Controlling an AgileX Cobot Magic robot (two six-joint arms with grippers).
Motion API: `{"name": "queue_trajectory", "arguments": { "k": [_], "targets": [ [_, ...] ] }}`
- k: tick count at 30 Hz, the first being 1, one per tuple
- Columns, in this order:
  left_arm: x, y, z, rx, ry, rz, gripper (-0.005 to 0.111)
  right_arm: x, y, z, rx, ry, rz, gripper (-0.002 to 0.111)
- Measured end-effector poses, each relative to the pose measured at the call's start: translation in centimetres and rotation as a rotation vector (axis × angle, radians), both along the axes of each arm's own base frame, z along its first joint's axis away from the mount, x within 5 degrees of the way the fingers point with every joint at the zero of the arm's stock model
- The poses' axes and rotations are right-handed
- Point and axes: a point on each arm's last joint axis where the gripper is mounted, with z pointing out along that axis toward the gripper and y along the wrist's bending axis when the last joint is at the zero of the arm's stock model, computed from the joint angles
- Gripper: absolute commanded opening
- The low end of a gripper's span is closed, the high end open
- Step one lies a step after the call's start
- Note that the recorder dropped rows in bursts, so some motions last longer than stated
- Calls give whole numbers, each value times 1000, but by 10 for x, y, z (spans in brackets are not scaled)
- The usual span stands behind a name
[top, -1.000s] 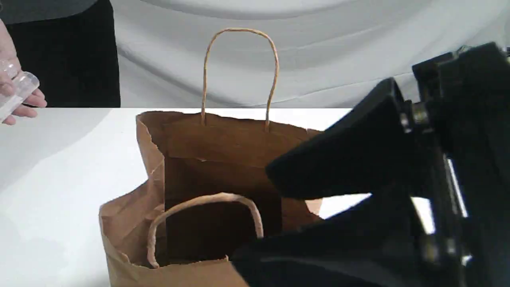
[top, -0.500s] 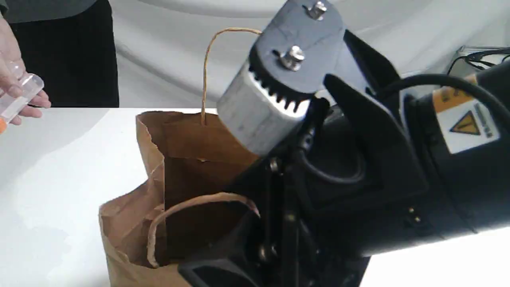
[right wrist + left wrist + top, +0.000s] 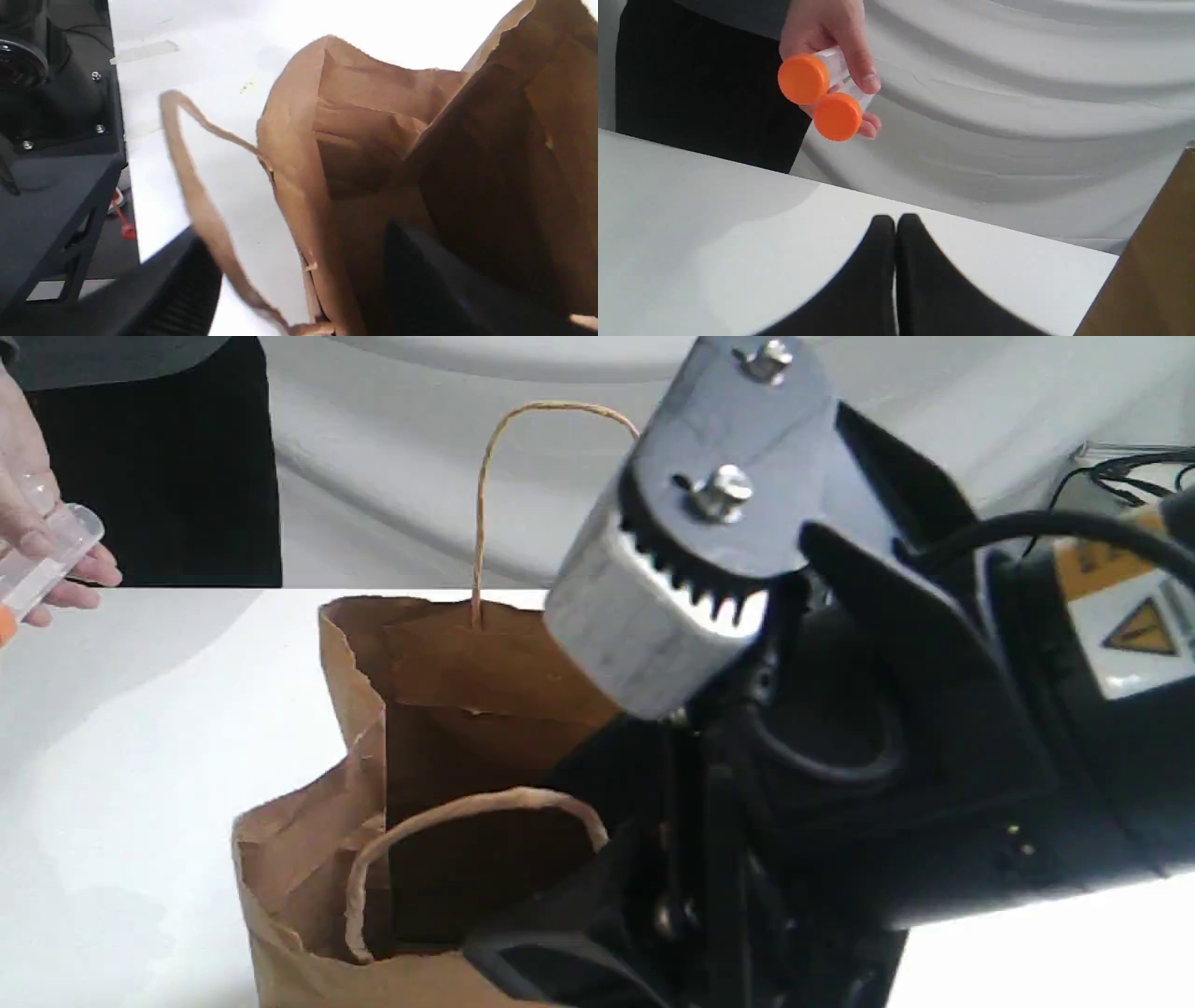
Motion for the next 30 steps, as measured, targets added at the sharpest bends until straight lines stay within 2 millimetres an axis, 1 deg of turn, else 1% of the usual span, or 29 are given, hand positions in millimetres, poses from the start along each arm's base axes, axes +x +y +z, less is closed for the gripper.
{"name": "queue_trajectory", "arguments": {
  "k": [2,8,10,11,17,25,27,28,30],
  "targets": [
    [0,0,0,0,0,0,0,-3,-4,5,18,-21,-4,44],
    [0,0,0,0,0,0,0,-4,-7,8,30,-31,-6,15],
    [0,0,0,0,0,0,0,-4,-7,8,30,-31,-6,2],
    [0,0,0,0,0,0,0,-4,-7,8,29,-32,-6,0],
    [0,0,0,-4,0,0,0,-4,-7,8,25,-33,-6,0],
    [-1,-3,-1,-129,45,-32,0,-6,-8,6,-4,-12,5,0],
    [-3,-5,10,-141,47,-53,0,-6,-8,6,-4,-12,5,0],
    [-5,-6,18,-145,34,-62,0,-6,-8,6,-4,-12,5,0],
    [-11,-7,45,-136,-19,-79,0,-6,-8,6,-4,-12,5,0]
  ]
}}
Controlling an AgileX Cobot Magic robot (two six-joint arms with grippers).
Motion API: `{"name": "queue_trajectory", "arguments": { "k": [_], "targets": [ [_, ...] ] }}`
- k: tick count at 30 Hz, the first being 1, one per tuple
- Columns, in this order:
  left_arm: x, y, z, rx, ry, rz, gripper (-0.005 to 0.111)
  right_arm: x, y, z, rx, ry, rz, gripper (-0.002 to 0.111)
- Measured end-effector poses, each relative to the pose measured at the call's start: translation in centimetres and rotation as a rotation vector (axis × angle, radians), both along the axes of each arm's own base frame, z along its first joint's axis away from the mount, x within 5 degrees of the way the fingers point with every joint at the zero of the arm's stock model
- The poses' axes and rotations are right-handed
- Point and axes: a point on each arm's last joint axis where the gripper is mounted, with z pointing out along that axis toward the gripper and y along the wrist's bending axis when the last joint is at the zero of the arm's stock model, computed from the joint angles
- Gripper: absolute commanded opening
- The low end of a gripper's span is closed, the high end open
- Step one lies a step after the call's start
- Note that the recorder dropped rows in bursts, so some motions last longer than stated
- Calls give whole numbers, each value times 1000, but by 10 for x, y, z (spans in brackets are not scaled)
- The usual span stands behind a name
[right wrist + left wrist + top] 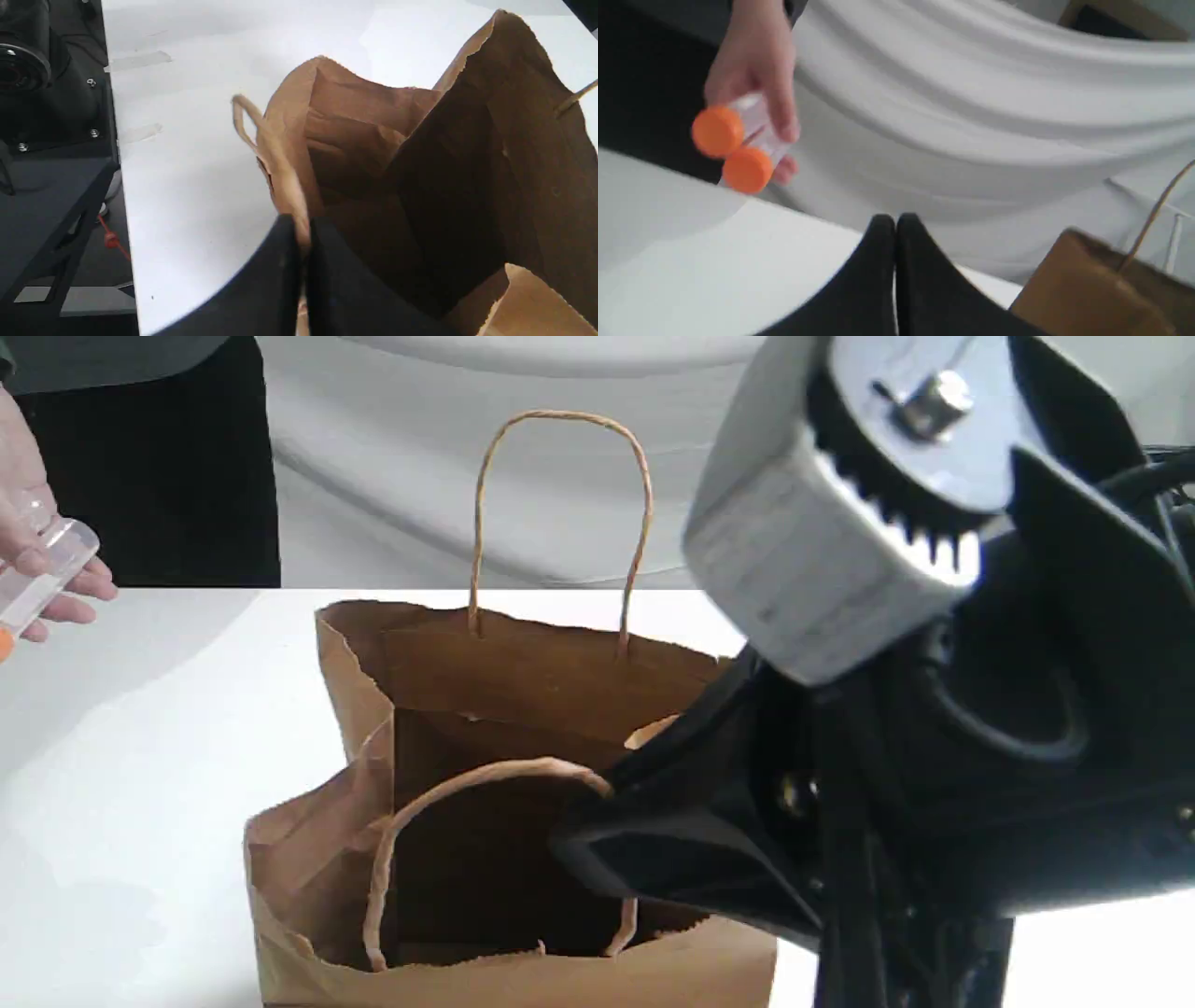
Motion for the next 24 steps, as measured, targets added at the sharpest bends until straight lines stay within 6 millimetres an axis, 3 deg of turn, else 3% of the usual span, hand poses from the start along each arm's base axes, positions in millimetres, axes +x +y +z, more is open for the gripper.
{"name": "queue_trajectory", "arguments": {
  "k": [5,11,15,19,24],
  "targets": [
    [-5,-5,66,97,-17,-51,0,0,0,0,0,0,0,0],
    [29,-13,137,325,96,-162,0,0,0,0,0,0,0,0],
    [74,-28,172,476,210,-386,0,0,0,0,0,0,0,0],
    [118,-45,186,541,322,-696,3,0,0,0,0,0,0,0],
    [198,-54,181,506,429,-875,22,0,0,0,-2,2,1,0]
  ]
}}
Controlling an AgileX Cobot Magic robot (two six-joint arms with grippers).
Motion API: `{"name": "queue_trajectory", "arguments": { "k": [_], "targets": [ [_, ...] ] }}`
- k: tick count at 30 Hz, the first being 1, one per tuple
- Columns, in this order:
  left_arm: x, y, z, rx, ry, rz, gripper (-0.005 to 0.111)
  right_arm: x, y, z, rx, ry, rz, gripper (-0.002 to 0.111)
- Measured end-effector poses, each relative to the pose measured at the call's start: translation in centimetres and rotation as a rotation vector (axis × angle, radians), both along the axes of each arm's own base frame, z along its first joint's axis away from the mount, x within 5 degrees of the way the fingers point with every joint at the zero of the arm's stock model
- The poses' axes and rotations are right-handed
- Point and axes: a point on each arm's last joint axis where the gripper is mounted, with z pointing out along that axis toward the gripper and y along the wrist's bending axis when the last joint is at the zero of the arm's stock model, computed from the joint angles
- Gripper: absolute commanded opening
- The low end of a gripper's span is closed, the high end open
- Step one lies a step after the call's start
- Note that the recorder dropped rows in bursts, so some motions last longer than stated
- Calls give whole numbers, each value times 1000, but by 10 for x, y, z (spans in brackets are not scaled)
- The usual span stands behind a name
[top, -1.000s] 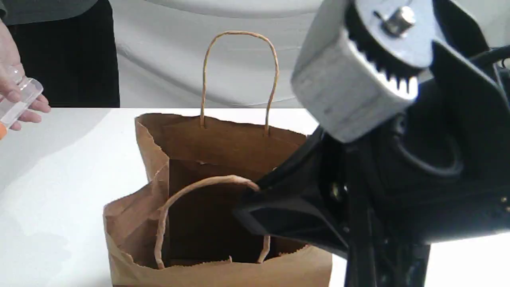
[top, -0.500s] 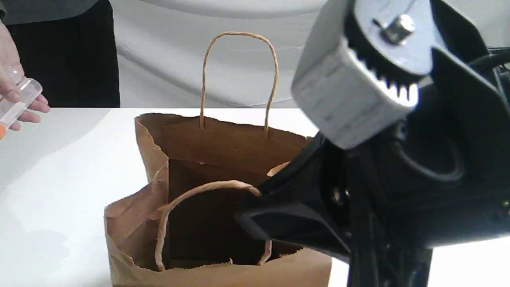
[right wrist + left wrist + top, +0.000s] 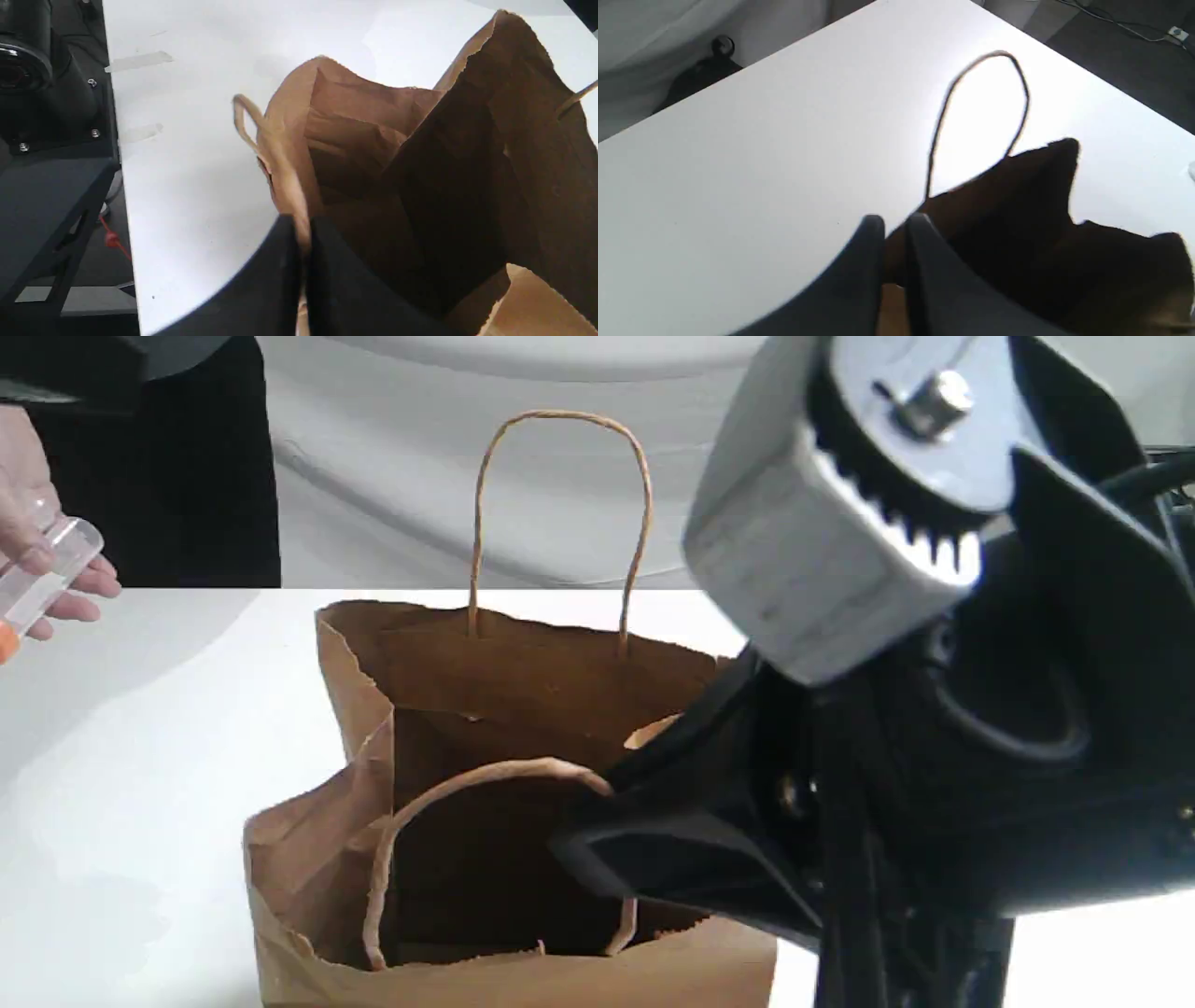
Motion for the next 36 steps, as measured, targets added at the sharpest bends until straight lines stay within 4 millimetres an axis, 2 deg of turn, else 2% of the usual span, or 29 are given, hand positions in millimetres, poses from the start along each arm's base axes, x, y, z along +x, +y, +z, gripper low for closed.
{"name": "queue_trajectory", "arguments": {
  "k": [3,6,10,13,16,27,36],
  "targets": [
    [33,-7,-14,19,50,-30,41,0,0,0,-5,3,2,0],
    [57,-21,-32,89,97,-82,52,0,0,0,-4,8,1,0],
    [75,-42,-63,241,171,-133,52,-1,0,-1,-5,10,2,0],
    [80,-57,-82,337,203,-184,52,-1,0,0,0,16,2,0],
    [79,-70,-91,385,212,-227,52,-1,0,0,3,24,0,0],
    [81,-73,-91,424,178,-224,52,-2,0,-1,7,45,-9,0],
    [60,-65,-60,428,83,-204,52,-2,0,-1,9,48,-12,0]
  ]
}}
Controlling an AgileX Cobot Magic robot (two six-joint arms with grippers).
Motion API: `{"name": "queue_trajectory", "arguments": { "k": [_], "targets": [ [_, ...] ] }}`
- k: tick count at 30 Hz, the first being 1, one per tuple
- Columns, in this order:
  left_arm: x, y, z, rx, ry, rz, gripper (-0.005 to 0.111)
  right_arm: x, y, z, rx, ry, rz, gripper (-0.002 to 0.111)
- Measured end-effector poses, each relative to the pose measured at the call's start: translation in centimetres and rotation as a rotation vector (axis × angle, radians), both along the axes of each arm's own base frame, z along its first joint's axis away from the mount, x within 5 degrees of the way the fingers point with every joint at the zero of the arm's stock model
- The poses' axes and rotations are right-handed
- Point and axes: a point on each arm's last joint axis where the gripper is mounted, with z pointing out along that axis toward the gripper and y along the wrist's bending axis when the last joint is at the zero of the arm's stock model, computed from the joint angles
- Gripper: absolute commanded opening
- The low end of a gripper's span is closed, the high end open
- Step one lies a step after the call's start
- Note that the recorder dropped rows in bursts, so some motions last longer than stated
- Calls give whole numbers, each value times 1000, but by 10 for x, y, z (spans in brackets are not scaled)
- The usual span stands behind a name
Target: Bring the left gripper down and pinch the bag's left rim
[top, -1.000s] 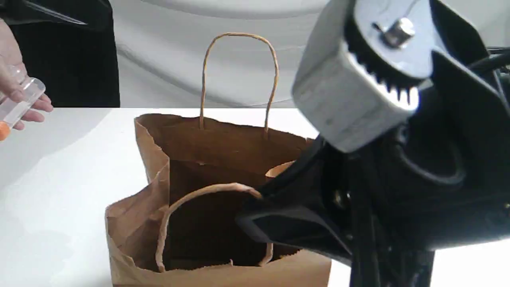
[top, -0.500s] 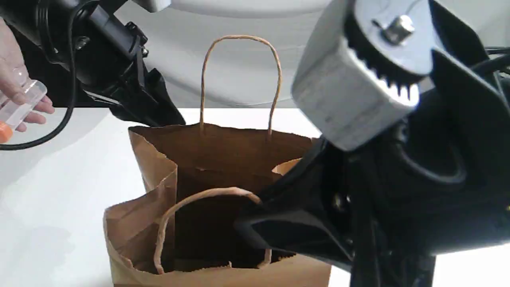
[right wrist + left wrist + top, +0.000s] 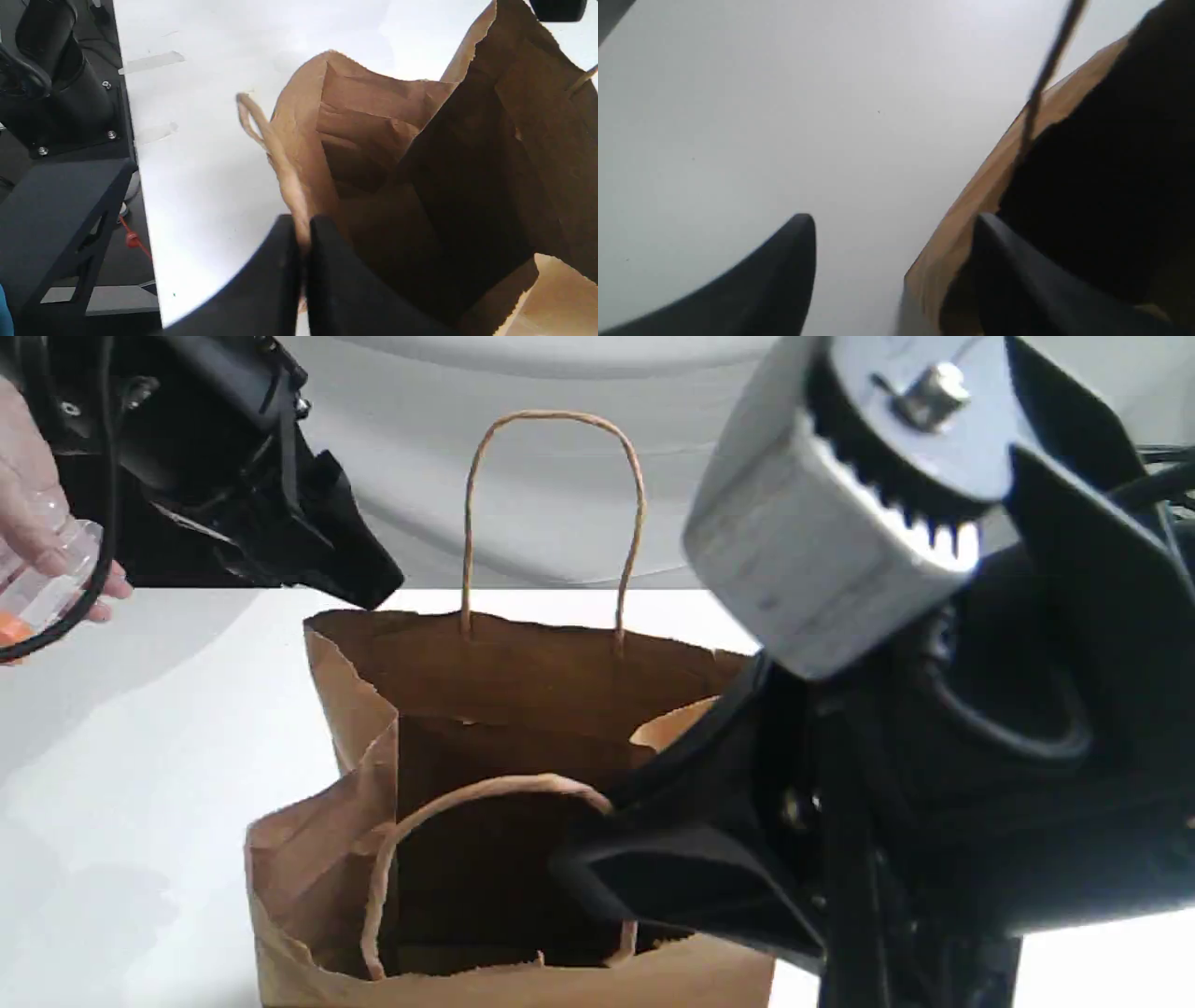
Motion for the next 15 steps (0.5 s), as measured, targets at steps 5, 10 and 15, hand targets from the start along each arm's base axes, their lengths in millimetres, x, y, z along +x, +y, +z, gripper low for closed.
{"name": "queue_trajectory", "arguments": {
  "k": [5,10,15],
  "targets": [
    [-11,-3,11,-70,9,-22,52,0,0,0,-2,1,1,0],
    [-9,-6,8,-95,30,-32,52,0,0,0,-2,1,1,0],
    [2,-11,-7,-89,76,-35,52,0,0,0,-2,1,1,0]
  ]
}}
